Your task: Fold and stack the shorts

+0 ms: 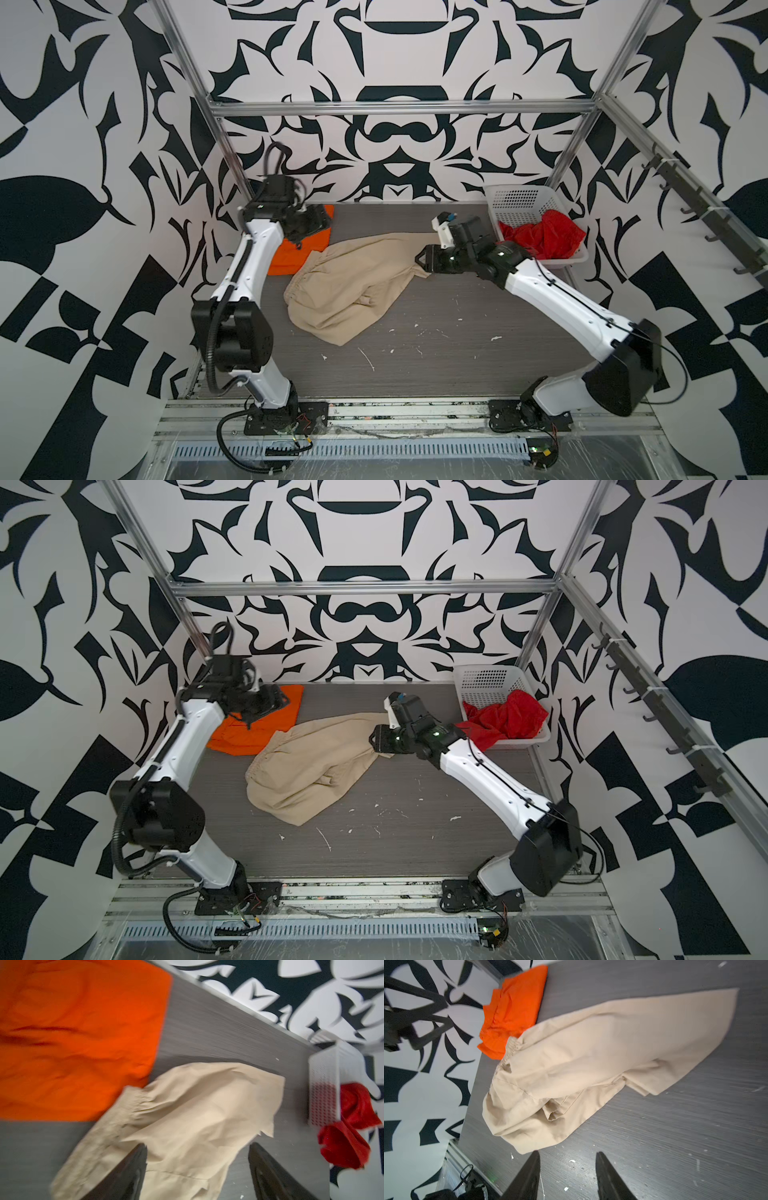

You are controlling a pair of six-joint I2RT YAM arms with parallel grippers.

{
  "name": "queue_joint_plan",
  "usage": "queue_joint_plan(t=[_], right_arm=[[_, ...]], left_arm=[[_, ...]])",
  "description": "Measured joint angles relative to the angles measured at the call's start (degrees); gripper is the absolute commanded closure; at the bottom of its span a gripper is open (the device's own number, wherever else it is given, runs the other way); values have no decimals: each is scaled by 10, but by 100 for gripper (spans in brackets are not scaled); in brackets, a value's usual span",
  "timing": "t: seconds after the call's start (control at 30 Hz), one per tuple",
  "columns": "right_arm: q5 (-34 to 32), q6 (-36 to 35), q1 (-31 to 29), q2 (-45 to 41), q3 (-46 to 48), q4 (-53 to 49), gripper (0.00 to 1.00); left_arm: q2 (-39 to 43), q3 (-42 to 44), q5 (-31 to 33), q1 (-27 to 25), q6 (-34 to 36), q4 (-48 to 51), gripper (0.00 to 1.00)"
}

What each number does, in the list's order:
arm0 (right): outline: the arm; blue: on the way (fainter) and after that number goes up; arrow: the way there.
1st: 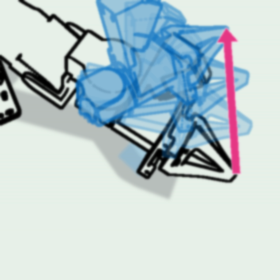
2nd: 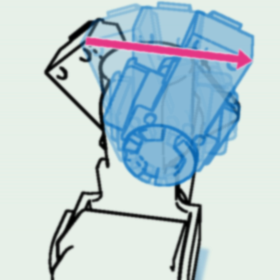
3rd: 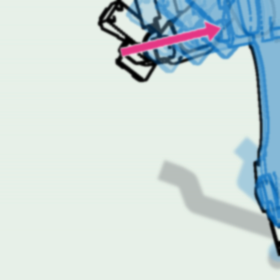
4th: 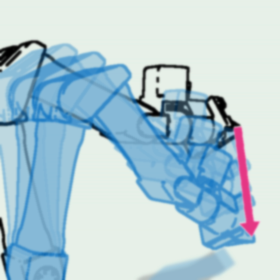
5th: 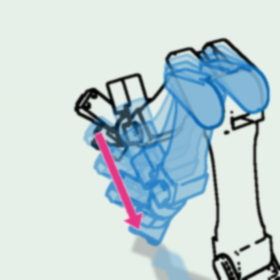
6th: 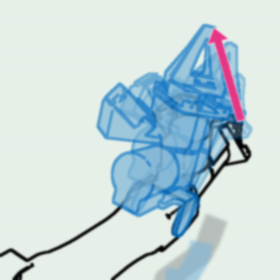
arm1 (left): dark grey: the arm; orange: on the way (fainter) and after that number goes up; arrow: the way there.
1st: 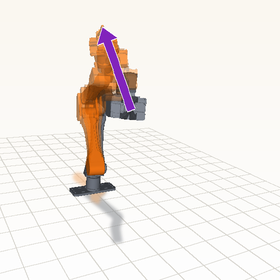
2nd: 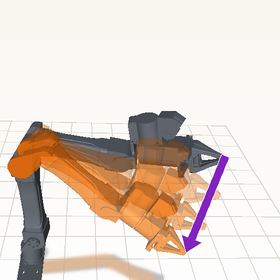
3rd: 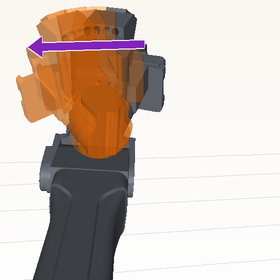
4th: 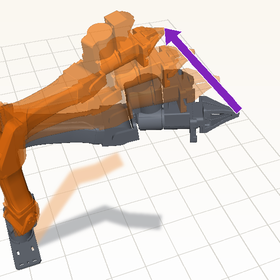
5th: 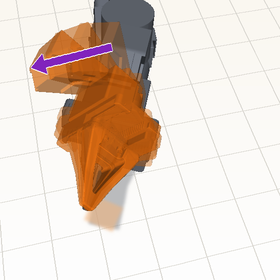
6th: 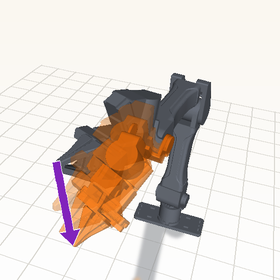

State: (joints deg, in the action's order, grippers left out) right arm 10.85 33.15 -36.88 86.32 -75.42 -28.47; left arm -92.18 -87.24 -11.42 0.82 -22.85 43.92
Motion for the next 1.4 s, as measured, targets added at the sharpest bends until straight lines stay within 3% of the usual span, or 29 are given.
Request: queue_joint_plan(t=[0.17, 0.23, 0.27, 0.53, 0.63, 0.77, 0.97, 1.03, 1.17, 1.4], right_arm=[[18, 15, -55, 109, -18, 35, 51], [27, 23, -70, 144, -26, 47, 51], [32, 27, -76, 159, -32, 52, 51], [52, 50, -89, 253, -61, 91, 51], [57, 60, -89, 277, -65, 102, 51], [60, 68, -89, 300, -68, 113, 51], [62, 72, -86, 308, -68, 127, 50], [62, 72, -82, 304, -68, 130, 50], [63, 72, -60, 271, -61, 129, 50], [65, 62, 24, 155, -54, 129, 50]], left_arm=[[75, 186, -4, 98, -7, -10, 16], [73, 234, -10, 121, -13, -16, 3], [70, 254, -14, 131, -18, -21, 3], [36, 316, -28, 147, -52, -76, 3], [17, 319, -33, 147, -69, -99, 10], [-6, 326, -48, 145, -97, -148, 28], [-6, 339, -68, 129, -124, -186, 89], [21, 339, -71, 125, -130, -188, 99], [114, 290, -73, 117, -123, -165, 100], [189, 35, -29, 82, -49, -124, 100]])
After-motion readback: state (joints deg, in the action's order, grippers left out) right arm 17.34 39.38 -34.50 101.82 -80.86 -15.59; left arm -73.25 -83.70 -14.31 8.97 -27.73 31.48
